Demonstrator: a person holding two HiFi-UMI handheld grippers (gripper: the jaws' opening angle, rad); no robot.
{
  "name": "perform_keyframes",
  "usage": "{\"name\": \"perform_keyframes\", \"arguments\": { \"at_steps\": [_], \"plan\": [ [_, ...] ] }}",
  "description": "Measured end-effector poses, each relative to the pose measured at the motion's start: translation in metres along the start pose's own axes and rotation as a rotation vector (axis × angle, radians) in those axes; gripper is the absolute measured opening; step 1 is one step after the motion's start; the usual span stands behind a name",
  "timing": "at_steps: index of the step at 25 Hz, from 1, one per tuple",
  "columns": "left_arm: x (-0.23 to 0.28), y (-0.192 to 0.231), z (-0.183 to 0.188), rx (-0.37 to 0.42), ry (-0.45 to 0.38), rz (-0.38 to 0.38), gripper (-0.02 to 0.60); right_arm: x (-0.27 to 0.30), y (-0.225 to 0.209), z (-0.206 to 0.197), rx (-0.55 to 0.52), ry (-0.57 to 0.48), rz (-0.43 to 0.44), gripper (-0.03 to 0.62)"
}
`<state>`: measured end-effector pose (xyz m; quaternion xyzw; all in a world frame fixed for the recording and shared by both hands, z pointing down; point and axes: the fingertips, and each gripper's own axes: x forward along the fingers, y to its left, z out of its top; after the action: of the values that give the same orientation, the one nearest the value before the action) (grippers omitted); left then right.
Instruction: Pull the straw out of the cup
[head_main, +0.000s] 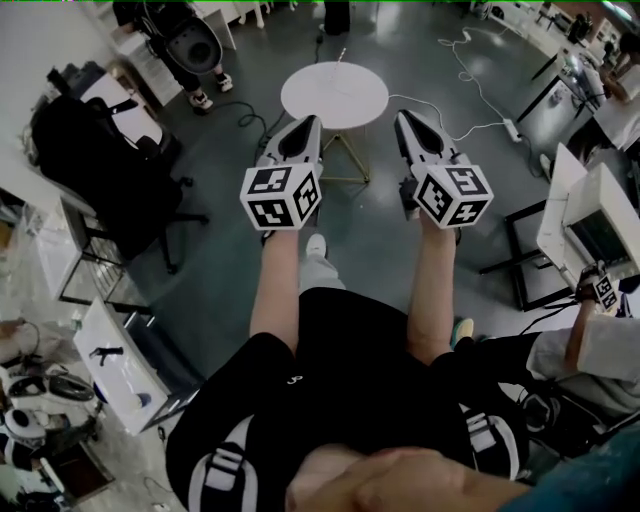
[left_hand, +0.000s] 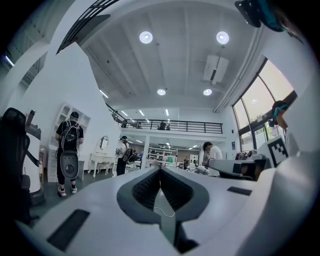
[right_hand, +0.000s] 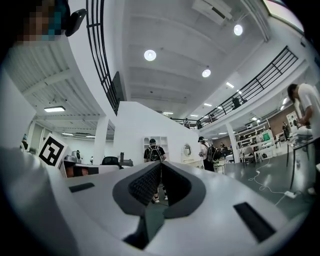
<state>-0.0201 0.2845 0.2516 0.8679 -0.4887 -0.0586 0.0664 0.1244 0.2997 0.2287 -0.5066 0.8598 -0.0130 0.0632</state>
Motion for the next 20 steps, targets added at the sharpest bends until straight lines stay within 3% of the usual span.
{"name": "perform_keyframes", "arguments": {
  "at_steps": [4, 8, 10, 15, 20],
  "plan": [
    [0.028, 0.012, -0.004, -0.012, 0.009, -0.026, 0.009, 0.018, -0.017, -0.006, 0.012, -0.004, -0.02, 0.021],
    [0.062, 0.024, 0.002, -0.081, -0.004, -0.099, 0.009, 0.051, -0.039, -0.02, 0.053, 0.015, -0.04, 0.021],
    [0.079, 0.033, 0.01, -0.064, -0.006, -0.121, 0.009, 0.071, -0.046, -0.027, 0.074, 0.021, -0.047, 0.021],
    [0.121, 0.076, 0.004, -0.051, 0.033, -0.103, 0.009, 0.13, -0.059, -0.052, 0.139, 0.043, -0.044, 0.021],
    [0.161, 0.145, -0.009, -0.076, 0.075, -0.058, 0.009, 0.197, -0.062, -0.061, 0.152, 0.025, -0.03, 0.021]
  ]
}}
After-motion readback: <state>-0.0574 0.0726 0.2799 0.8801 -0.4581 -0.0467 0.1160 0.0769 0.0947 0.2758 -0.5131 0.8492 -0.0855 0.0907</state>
